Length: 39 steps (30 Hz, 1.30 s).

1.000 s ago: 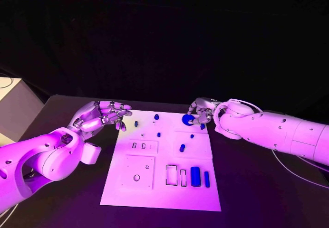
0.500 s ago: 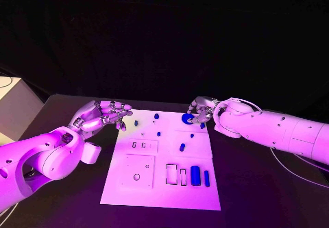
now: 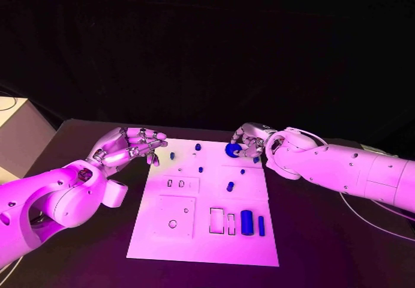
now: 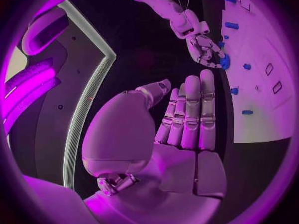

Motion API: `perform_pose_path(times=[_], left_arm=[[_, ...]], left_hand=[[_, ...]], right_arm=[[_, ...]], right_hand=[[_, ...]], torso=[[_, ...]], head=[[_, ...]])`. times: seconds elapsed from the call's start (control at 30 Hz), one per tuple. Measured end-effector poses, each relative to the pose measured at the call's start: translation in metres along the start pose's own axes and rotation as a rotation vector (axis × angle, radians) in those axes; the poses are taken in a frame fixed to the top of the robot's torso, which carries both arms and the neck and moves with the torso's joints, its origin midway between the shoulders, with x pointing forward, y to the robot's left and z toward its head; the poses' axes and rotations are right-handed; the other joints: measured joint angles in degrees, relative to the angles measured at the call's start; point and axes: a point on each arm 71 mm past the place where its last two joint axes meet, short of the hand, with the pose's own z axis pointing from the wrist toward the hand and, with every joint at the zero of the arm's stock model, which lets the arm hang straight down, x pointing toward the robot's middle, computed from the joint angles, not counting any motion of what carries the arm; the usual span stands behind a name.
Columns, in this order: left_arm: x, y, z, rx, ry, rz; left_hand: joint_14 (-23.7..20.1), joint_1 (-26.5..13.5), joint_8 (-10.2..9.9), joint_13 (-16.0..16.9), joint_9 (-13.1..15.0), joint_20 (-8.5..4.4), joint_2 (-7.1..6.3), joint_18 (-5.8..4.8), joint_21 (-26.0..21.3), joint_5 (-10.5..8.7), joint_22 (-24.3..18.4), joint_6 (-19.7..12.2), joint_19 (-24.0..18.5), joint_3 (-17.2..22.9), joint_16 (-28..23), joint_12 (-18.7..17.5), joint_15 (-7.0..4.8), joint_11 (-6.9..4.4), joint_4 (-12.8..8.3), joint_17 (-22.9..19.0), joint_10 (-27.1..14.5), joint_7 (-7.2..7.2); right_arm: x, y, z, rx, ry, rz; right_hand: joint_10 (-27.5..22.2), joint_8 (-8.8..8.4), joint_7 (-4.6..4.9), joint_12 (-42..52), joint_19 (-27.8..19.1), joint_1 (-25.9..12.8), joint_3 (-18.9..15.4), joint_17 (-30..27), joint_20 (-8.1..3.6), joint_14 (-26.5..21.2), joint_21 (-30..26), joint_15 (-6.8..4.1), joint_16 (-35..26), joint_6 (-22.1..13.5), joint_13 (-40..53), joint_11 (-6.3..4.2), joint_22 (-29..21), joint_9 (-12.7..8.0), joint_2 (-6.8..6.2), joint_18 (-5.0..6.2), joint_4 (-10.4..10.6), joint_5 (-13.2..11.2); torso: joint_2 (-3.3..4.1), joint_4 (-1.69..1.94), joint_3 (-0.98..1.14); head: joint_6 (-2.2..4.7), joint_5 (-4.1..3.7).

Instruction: Assemble the parts on the task board

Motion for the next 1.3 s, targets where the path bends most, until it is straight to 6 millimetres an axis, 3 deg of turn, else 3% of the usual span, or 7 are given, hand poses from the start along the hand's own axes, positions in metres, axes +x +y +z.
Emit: perform_pose_path(times=[0.27,0.33,0.67,0.9,1.1,1.3], left_arm=[[-0.001,0.0,0.0,-0.001,0.0,0.001],[-0.001,0.0,0.0,-0.001,0.0,0.001],[0.001,0.0,0.0,-0.001,0.005,0.0],[0.002,0.0,0.001,-0.002,0.008,-0.001],[0.002,0.0,0.001,-0.003,0.009,-0.001],[0.002,0.0,0.001,-0.004,0.009,-0.001]], left_hand=[[0.0,0.0,0.0,0.0,-0.01,0.0,0.0,0.0,0.22,0.0,0.05,0.0,0.0,0.0,0.0,0.0,0.0,0.0,0.0,0.0,0.0,0.0],[0.01,0.0,0.0,0.0,-0.01,0.0,0.0,0.0,0.22,0.0,0.05,0.0,0.0,0.0,0.0,0.0,0.0,0.0,0.0,0.0,0.0,0.0],[0.01,0.0,0.0,-0.01,0.05,0.0,0.0,0.0,0.22,0.0,0.12,0.0,0.01,0.0,0.0,0.0,0.01,0.0,0.0,-0.01,0.0,0.0],[0.01,0.0,0.0,-0.01,0.04,0.0,0.0,0.0,0.22,0.0,0.12,0.0,0.0,0.0,0.0,0.0,0.01,0.0,0.0,-0.01,0.0,0.0],[0.01,0.0,0.0,-0.01,0.04,-0.21,0.0,0.0,0.45,0.0,0.21,0.0,-0.21,0.0,0.0,0.0,0.01,0.0,0.0,-0.07,0.0,0.0],[0.01,0.0,0.0,-0.01,0.04,-0.2,0.0,0.0,0.45,0.0,0.2,0.0,-0.21,0.0,0.0,0.0,0.01,0.0,0.0,-0.06,0.0,0.0]], right_arm=[[-0.002,0.034,-0.003,-0.107,-0.12,-0.047],[-0.001,0.046,-0.002,-0.136,-0.142,-0.056],[0.011,0.095,0.012,-0.218,-0.192,-0.098],[0.027,0.109,0.02,-0.223,-0.181,-0.112],[0.038,0.114,0.024,-0.217,-0.166,-0.118],[0.043,0.116,0.025,-0.213,-0.15,-0.125]], right_hand=[[0.11,0.0,0.0,0.11,0.2,-1.55,2.42,0.0,-0.2,0.03,0.61,-0.16,0.0,0.0,0.03,-0.29,0.05,0.0,-1.69,-0.04,-1.0,-0.01],[0.11,0.01,-0.01,0.11,0.2,-1.92,2.5,0.0,-0.2,0.03,0.97,-0.16,0.0,0.01,0.03,-0.29,0.05,0.0,-2.04,-0.81,-1.07,-0.01],[0.11,0.14,-0.12,0.11,0.2,-3.37,3.95,-0.01,-0.2,0.02,1.21,-0.15,0.0,0.31,0.02,-0.29,0.04,0.03,-2.54,-0.81,-1.67,-1.67],[0.11,0.14,-0.11,0.11,0.2,-3.38,4.22,-0.01,-0.2,0.02,1.21,-0.15,0.0,0.32,0.01,-0.29,0.03,0.03,-2.53,-0.8,-1.86,-1.84],[0.11,0.14,-0.12,0.11,0.2,-3.6,4.38,-0.01,-0.2,0.03,1.21,-0.15,0.0,0.34,0.01,-0.29,0.03,0.03,-2.62,-0.8,-2.02,-1.88],[0.11,0.44,-0.13,0.11,0.2,-3.97,4.38,-0.01,-0.2,0.02,1.21,-0.15,0.0,0.5,0.0,-0.28,0.03,0.04,-3.0,-0.8,-2.03,-2.21]], torso=[[-0.01,-0.01,-0.02],[-0.02,-0.02,-0.04],[0.0,0.1,-0.08],[0.01,0.25,-0.1],[0.03,0.18,-0.09],[0.04,0.09,-0.07]], head=[[0.08,0.2],[0.1,0.28],[0.17,0.53],[0.08,0.42],[0.16,0.58],[-0.21,0.73]])
